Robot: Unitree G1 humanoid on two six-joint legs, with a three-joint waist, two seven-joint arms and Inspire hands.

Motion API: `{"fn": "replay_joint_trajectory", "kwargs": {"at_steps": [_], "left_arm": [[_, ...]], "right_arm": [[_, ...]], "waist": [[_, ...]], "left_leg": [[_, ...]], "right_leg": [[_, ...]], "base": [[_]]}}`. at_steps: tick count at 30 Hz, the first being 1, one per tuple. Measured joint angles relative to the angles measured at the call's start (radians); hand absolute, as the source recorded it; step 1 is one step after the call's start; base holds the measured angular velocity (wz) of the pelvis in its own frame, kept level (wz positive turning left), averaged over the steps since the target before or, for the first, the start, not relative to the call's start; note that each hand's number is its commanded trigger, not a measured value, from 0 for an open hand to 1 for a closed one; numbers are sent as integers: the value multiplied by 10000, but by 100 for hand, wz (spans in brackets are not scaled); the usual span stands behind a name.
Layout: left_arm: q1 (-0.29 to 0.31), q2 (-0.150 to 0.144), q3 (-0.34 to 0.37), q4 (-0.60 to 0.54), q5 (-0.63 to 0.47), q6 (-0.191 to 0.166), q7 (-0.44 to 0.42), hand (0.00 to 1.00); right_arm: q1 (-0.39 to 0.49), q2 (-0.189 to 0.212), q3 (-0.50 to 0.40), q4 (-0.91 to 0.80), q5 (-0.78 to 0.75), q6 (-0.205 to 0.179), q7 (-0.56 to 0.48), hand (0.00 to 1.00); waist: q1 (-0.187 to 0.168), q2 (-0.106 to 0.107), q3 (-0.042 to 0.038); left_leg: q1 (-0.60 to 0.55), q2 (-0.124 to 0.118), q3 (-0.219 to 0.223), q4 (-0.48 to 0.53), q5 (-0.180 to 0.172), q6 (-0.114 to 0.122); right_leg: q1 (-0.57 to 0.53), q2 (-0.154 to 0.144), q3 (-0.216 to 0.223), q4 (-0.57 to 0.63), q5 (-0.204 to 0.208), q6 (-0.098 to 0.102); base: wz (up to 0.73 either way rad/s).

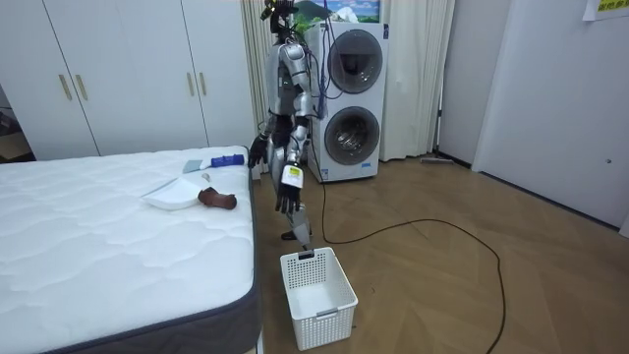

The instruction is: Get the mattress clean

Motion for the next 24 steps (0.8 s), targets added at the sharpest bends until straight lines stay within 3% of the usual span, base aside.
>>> {"fn": "replay_joint_trajectory", "kwargs": {"at_steps": [4, 10, 16, 19, 24], "left_arm": [[-12, 4, -276, -984, -315, -772, 1009, 0], [-225, 7, -851, -1522, -381, -1265, 1563, 0], [-220, 42, -1398, -2497, -380, -1462, 1678, 0], [-243, 379, -1970, -2815, -378, -1639, 1696, 0], [-298, 460, -2386, -3021, -373, -1644, 1496, 0]], "right_arm": [[29, 7, 20, 1, 167, -10, 4, 0], [154, 6, 19, -12, 562, -240, 130, 0], [243, -5, 189, -96, 1062, -363, 445, 0], [193, -20, 197, -97, 1070, -379, 547, 0], [183, -25, 277, -110, 1066, -495, 820, 0]], "waist": [[2, -25, -8], [-24, -21, -9], [-84, -58, -12], [-245, -72, -21], [-497, -99, -47]], "left_leg": [[7, 2, -55, 72, 4, -6], [-7, 3, -69, 83, 4, -6], [-80, 2, -21, 91, 3, -6], [-90, 3, -24, 88, 3, -6], [-48, 3, -6, 91, 6, -7]], "right_leg": [[54, -2, -204, -1, 0, 1], [29, -3, -180, 1, -1, 1], [-49, -1, -170, -4, 0, 0], [-35, -2, -201, -5, 0, 0], [-2, -3, -168, -6, 0, 0]], "base": [[2], [0], [0], [2], [0]]}}
